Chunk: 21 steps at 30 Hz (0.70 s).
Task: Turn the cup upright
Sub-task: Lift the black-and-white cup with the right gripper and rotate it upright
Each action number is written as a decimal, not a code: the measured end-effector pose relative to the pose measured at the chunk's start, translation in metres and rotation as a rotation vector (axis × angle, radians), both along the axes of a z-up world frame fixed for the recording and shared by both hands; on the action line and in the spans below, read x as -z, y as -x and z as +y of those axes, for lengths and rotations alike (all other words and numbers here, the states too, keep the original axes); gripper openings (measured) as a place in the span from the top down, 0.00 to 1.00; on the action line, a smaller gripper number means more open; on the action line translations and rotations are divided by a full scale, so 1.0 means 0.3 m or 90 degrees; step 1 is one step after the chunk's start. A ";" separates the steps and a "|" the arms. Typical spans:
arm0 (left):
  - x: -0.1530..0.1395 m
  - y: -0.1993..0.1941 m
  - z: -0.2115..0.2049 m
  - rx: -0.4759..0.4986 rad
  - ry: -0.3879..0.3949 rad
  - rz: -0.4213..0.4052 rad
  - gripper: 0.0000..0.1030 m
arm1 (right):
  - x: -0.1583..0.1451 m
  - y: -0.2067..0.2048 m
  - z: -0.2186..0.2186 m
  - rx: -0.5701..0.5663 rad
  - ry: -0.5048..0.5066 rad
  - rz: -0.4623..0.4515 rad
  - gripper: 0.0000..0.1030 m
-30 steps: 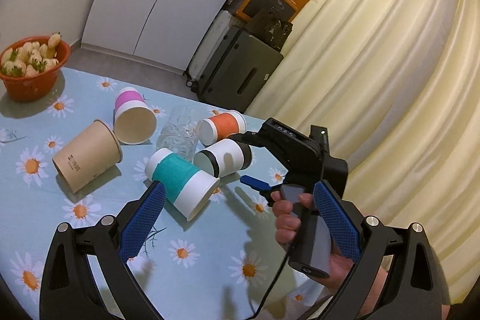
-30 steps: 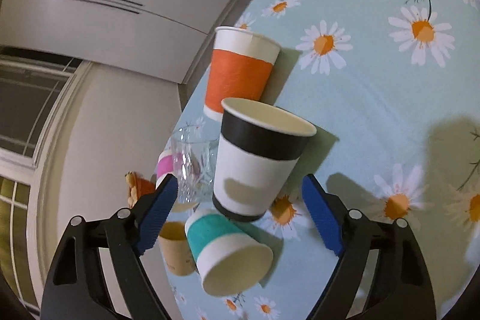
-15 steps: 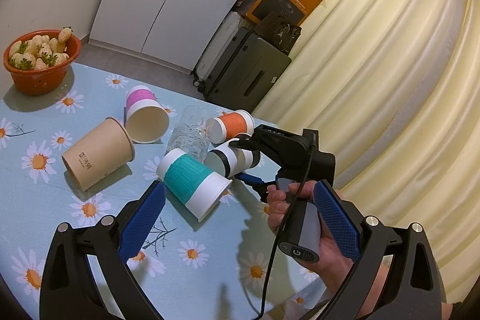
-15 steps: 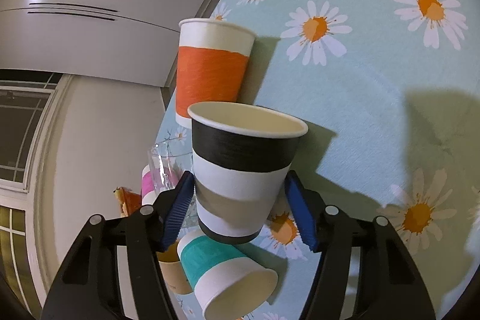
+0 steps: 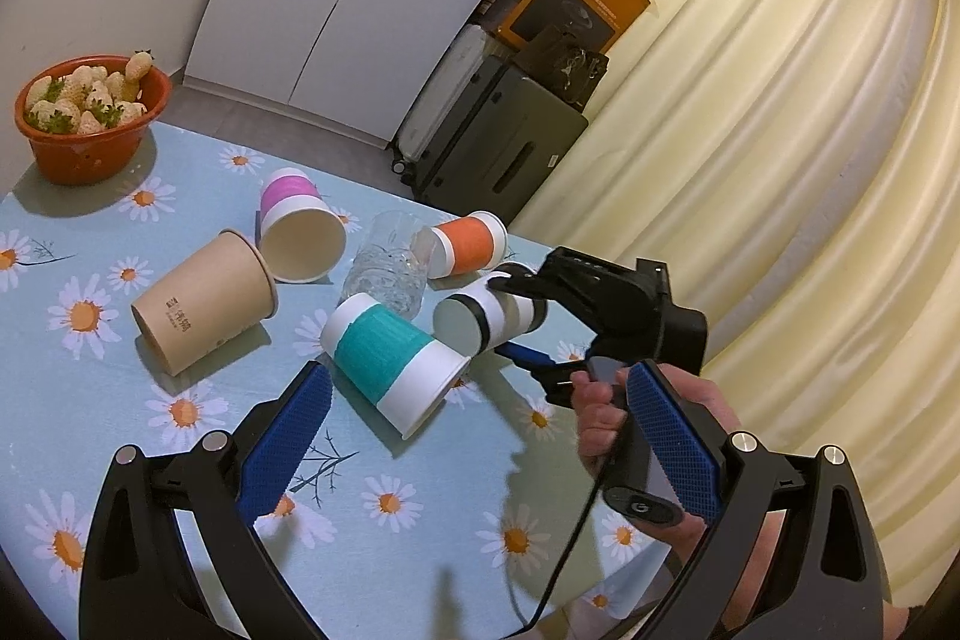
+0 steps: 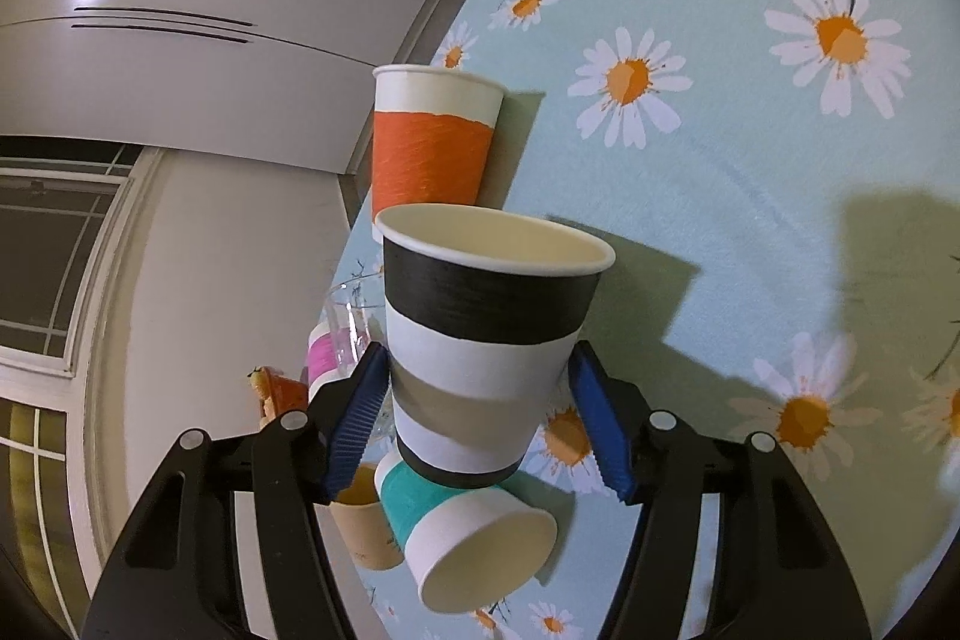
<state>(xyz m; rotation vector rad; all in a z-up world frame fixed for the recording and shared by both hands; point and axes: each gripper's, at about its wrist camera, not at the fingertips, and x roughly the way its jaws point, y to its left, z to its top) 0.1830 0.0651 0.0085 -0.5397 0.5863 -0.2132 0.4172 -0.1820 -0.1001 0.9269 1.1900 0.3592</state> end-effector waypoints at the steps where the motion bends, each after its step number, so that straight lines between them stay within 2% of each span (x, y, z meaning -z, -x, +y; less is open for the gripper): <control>1: 0.000 0.001 0.001 -0.001 0.000 -0.001 0.07 | -0.007 0.002 -0.003 -0.001 0.000 0.000 0.40; 8: -0.010 0.036 0.011 -0.007 -0.008 0.000 0.07 | -0.071 0.074 -0.051 -0.030 0.005 -0.016 0.40; 16: -0.030 0.126 0.033 -0.013 -0.040 0.015 0.07 | -0.185 0.242 -0.085 -0.137 0.040 -0.059 0.40; 21: -0.012 0.191 0.044 -0.011 -0.056 0.047 0.07 | -0.245 0.356 -0.059 -0.230 0.084 -0.087 0.40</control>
